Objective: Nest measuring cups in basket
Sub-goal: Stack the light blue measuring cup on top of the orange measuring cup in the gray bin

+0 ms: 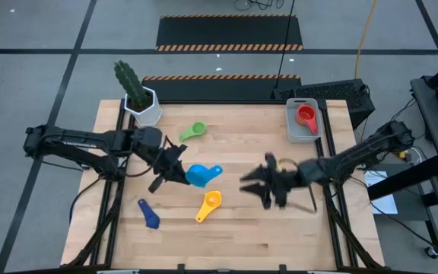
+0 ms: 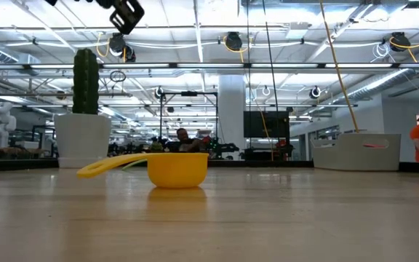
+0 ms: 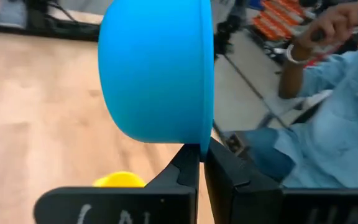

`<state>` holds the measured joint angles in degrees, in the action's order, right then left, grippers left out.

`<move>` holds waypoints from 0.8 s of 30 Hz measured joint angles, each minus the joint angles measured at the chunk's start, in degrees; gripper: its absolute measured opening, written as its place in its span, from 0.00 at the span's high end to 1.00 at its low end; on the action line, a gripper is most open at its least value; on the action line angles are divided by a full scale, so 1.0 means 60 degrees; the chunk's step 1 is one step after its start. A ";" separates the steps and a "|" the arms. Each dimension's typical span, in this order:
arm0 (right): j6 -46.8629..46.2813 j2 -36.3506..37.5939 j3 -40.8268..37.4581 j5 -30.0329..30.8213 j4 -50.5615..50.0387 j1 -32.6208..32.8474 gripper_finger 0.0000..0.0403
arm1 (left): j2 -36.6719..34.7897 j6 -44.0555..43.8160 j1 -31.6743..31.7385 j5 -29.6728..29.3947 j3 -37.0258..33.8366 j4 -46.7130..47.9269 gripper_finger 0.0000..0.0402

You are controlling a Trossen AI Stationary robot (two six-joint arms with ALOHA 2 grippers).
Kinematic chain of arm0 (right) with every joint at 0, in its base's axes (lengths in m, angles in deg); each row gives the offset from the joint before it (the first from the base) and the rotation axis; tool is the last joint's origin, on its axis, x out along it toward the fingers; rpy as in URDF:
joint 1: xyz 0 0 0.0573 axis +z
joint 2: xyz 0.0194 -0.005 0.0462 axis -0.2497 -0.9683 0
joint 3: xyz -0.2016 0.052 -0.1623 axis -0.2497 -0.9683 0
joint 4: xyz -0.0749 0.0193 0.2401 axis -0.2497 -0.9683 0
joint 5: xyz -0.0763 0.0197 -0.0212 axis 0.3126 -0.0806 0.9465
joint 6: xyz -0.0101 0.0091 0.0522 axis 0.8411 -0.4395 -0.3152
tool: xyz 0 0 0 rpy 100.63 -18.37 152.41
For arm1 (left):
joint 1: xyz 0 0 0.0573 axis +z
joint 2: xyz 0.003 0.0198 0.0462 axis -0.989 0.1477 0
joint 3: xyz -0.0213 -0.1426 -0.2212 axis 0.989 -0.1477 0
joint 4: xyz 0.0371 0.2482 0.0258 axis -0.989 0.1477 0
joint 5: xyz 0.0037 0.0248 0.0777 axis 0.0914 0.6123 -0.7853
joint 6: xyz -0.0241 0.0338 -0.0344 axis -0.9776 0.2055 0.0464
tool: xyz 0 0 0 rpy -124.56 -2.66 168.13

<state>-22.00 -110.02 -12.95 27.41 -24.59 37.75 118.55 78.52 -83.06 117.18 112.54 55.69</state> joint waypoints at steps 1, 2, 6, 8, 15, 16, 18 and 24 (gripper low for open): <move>0.0993 -0.0290 0.0000 0.0300 0.0677 0.0238 0.58 | 0.0064 -0.0095 -0.0118 0.0132 -0.0100 -0.0223 0.97; 0.1774 -0.0595 0.0000 0.0571 0.1339 0.0476 0.57 | 0.0135 -0.0257 -0.0247 0.0336 -0.0217 -0.0515 0.97; 0.4263 -0.1571 0.0252 0.1281 0.3390 0.0992 0.52 | 0.0419 -0.0985 -0.0668 0.0684 -0.0602 -0.1854 0.98; 0.4999 -0.1948 0.0562 0.1267 0.3440 0.1109 0.50 | 0.0630 -0.1409 -0.0812 0.0680 -0.0693 -0.2404 0.97; 0.6175 -0.3098 0.1585 0.1299 0.3142 0.1128 0.49 | 0.1442 -0.2356 -0.1400 0.0952 -0.0692 -0.3757 0.98; 0.6371 -0.3223 0.1693 0.1316 0.3219 0.1129 0.49 | 0.1531 -0.2453 -0.1479 0.1096 -0.0692 -0.3704 0.98; 0.6664 -0.3418 0.1875 0.1319 0.3239 0.1163 0.49 | 0.1677 -0.2534 -0.1688 0.1254 -0.0692 -0.3592 0.97; 0.6687 -0.3887 0.2560 0.1243 0.2499 0.1163 0.49 | 0.1880 -0.2726 -0.2036 0.1414 -0.0692 -0.3231 0.98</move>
<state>18.12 -133.34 2.41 34.87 -9.59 44.73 129.83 62.16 -95.27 125.67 108.39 36.30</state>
